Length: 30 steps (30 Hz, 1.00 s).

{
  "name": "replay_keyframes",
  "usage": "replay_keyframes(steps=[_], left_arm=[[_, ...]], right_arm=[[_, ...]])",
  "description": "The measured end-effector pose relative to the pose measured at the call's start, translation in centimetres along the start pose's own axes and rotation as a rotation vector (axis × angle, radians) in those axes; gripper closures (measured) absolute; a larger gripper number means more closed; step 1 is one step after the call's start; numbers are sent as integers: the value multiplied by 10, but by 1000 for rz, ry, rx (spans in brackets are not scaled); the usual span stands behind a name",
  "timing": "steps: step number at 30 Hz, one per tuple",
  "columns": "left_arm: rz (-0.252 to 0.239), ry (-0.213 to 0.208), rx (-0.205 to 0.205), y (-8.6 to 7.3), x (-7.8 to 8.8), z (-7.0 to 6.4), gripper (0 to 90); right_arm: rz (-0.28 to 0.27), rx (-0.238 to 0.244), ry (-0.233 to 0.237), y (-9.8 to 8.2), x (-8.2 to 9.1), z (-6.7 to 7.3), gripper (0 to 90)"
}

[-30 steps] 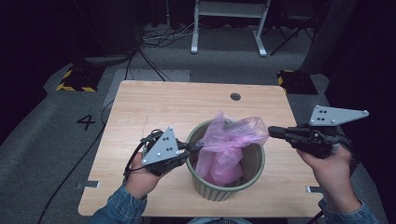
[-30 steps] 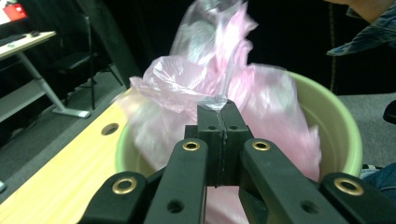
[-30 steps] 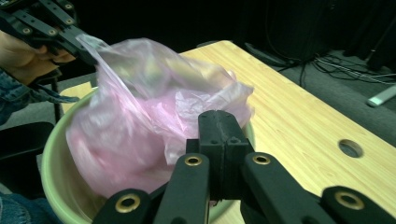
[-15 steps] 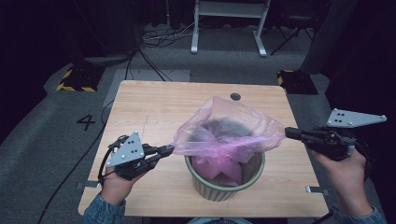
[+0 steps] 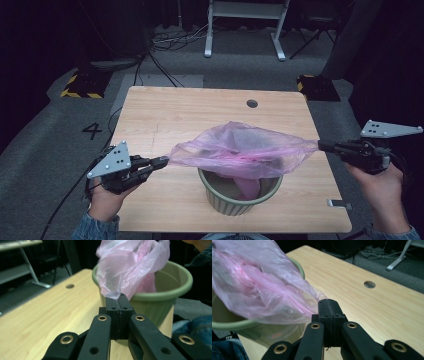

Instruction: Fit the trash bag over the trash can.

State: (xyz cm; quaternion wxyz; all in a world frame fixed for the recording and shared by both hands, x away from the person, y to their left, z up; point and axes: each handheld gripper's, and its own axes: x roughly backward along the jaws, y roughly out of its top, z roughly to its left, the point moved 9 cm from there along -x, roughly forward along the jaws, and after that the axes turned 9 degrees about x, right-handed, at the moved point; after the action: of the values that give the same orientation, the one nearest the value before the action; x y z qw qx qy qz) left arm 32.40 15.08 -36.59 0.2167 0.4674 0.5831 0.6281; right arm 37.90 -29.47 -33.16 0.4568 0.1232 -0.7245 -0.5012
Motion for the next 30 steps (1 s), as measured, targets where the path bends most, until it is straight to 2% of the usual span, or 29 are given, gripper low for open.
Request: replay_keyframes(steps=[2,3,4,5,6,7,9,12,17,22,27,30], left_arm=[[15,1,-4,-5,1,0,896],[7,17,-9,-5,2,1,887],[-18,34,-10,-3,3,1,799],[-37,28,-10,1,4,0,702],[-53,19,-10,5,5,-1,635],[-66,14,-10,10,6,-2,560],[-80,-5,-13,18,6,-4,464],[-83,-19,-37,29,4,-8,394],[-102,-50,-60,48,7,-13,367],[-111,-30,-78,64,5,-16,360],[-31,36,-81,61,-20,-4,357],[22,30,-68,53,-38,7,357]], right_arm=[[13,-7,6,-7,-2,0,900],[11,-9,13,-8,-3,2,900],[4,-2,19,-9,-4,4,900],[-7,5,25,-8,-4,5,899],[-23,13,38,-5,-3,8,844],[-42,26,46,-1,-3,10,742],[-76,57,33,7,-4,13,561],[-111,107,28,17,-4,18,454],[-136,146,52,27,-7,26,396],[-123,174,69,30,-19,32,385],[-95,155,70,30,-37,23,387],[-69,141,71,28,-50,17,402]])
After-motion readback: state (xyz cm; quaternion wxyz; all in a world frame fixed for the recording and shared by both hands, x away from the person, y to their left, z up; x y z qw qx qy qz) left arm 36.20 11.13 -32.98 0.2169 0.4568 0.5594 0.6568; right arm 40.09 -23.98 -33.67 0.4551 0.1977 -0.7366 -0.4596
